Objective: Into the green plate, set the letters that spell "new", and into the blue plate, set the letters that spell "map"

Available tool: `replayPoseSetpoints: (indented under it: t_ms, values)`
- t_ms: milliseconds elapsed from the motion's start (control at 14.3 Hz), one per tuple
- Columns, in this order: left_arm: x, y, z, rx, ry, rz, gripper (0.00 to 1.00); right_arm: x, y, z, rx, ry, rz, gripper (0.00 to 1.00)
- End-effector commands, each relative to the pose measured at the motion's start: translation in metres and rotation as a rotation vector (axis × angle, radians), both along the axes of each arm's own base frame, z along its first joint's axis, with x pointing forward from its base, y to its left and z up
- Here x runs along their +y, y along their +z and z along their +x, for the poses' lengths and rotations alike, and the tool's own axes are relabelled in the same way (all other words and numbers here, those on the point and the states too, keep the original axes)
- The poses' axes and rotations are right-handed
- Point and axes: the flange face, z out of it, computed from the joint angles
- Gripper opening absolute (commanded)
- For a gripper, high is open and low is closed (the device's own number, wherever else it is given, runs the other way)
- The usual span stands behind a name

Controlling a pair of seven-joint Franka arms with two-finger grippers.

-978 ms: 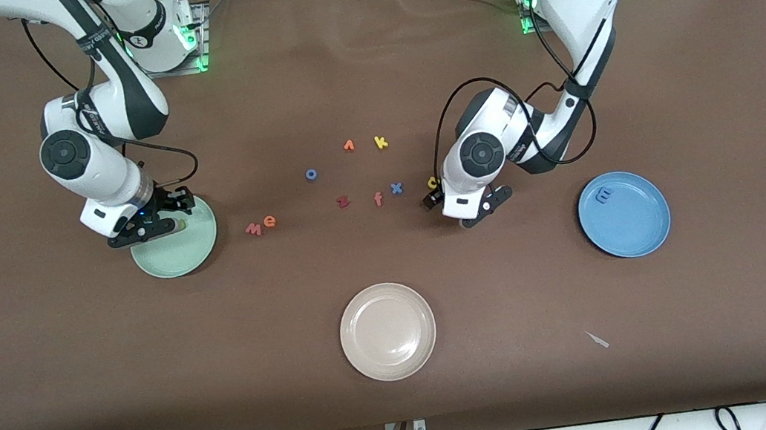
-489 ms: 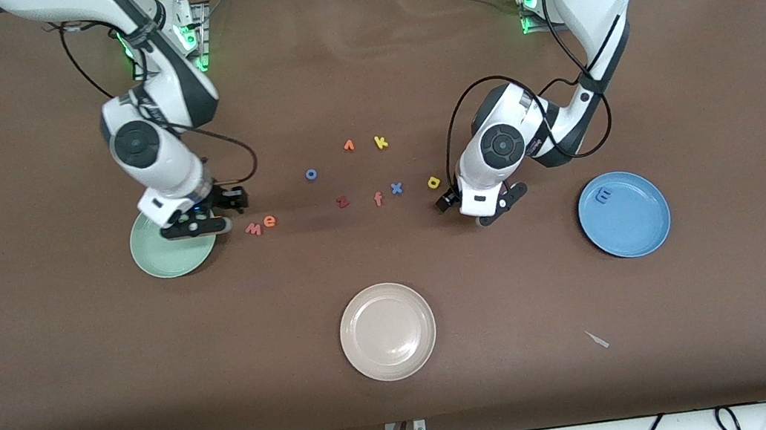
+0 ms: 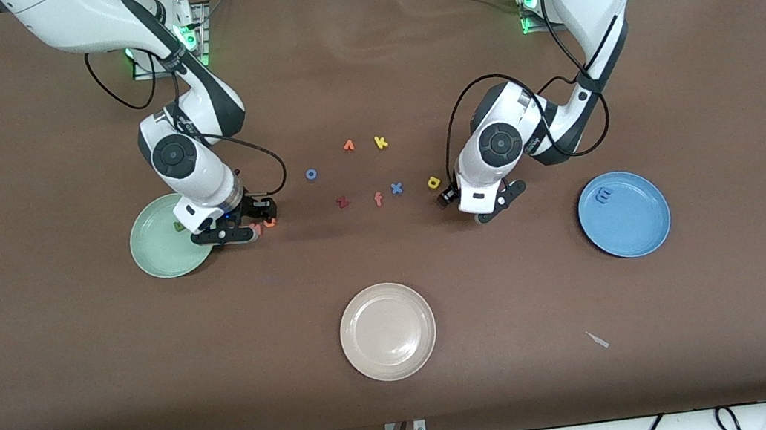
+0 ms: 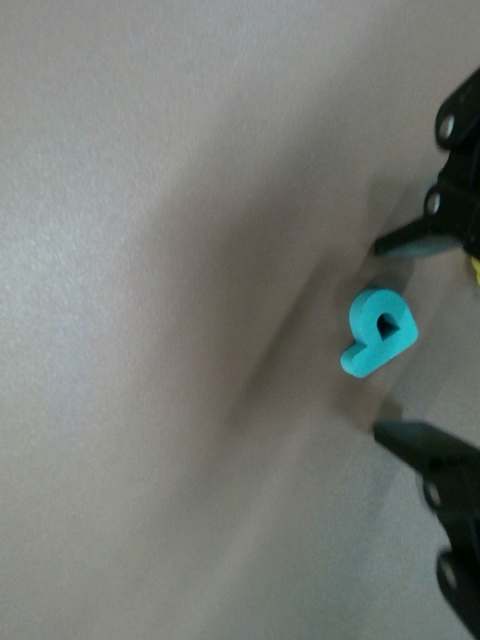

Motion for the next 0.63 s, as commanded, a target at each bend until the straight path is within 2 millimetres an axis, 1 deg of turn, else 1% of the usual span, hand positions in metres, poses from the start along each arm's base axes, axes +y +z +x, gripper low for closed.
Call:
replayPoseSetpoints:
  t_ms: [0,70,140,279,419,489,559]
  values:
    - [0.002,0.004,-0.006,-0.013,-0.004,0.019,0.30,-0.012,-0.003,0.012,-0.019,-0.012,-0.005,0.74]
    - [0.002,0.005,-0.005,-0.020,-0.015,0.026,0.24,-0.012,-0.009,0.013,-0.029,-0.014,0.003,0.73]
    - [0.005,0.005,-0.003,-0.028,-0.024,0.034,0.20,-0.012,-0.016,0.013,-0.044,-0.018,0.015,0.73]
    - [0.005,0.006,-0.003,-0.033,-0.030,0.036,0.20,-0.012,-0.025,0.013,-0.048,-0.020,0.022,0.70]
    - [0.006,0.006,-0.003,-0.032,-0.029,0.037,0.20,-0.011,-0.029,0.012,-0.047,-0.019,0.024,0.69]
    - [0.007,0.008,-0.002,-0.034,-0.028,0.038,0.20,-0.011,-0.029,0.012,-0.047,-0.019,0.024,0.67]
    - [0.007,0.007,-0.002,-0.031,-0.029,0.040,0.20,-0.011,-0.029,0.011,-0.046,-0.017,0.023,0.61]
